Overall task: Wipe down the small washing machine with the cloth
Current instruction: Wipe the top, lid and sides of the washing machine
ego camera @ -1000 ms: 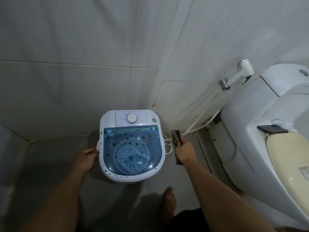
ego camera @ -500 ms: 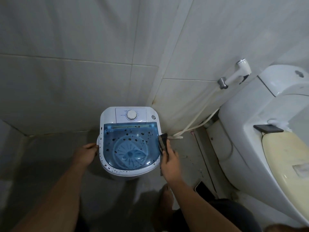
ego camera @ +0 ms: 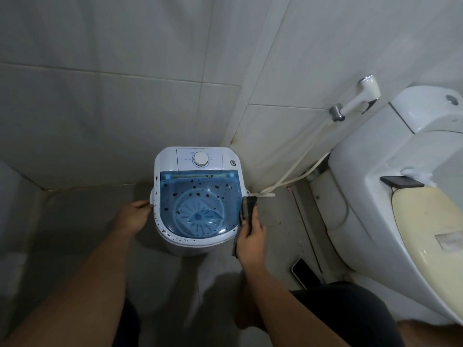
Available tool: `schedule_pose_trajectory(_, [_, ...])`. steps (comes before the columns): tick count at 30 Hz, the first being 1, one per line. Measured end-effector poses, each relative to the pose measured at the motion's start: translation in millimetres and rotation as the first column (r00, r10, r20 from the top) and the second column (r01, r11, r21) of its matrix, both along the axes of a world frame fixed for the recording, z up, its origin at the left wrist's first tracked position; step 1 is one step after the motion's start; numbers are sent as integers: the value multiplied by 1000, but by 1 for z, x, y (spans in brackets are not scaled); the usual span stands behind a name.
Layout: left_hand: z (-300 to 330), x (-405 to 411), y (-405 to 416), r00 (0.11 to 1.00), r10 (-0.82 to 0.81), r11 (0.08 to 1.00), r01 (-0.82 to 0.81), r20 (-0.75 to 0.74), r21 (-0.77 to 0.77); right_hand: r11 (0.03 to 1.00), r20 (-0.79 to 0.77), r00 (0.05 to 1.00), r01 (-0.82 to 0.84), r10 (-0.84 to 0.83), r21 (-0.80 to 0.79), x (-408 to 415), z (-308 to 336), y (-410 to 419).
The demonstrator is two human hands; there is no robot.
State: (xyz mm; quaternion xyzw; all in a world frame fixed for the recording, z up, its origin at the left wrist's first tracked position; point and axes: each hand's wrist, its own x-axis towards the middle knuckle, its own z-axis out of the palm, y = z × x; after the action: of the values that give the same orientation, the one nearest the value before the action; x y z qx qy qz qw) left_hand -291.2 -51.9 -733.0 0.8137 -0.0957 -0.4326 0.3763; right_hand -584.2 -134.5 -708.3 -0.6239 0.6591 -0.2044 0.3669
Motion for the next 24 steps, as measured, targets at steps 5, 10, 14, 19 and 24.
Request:
schedule_pose_trajectory(5, [6,-3,-2,1000,27,999,-28,-10,-18,997,-120,990,-80,80,2,-13,-14,54])
schedule_pose_trajectory(10, [11,-6,1,999,25,999,-25,-36,-20,999,18,1000,-1,2,-37,-16,-5,58])
schedule_pose_trajectory(14, [13,-3,3,998,11,999,-13,-62,-29,997,9,997,71,-71,-16,-6,-5,35])
schedule_pose_trajectory(19, [23,-6,4,986,3,998,-12,-165,-59,977,-212,962,-193,170,-91,-2,-7,60])
schedule_pose_trajectory(24, [25,-6,7,981,4,998,-15,-194,-54,835,-281,844,-515,456,-194,0,-3,85])
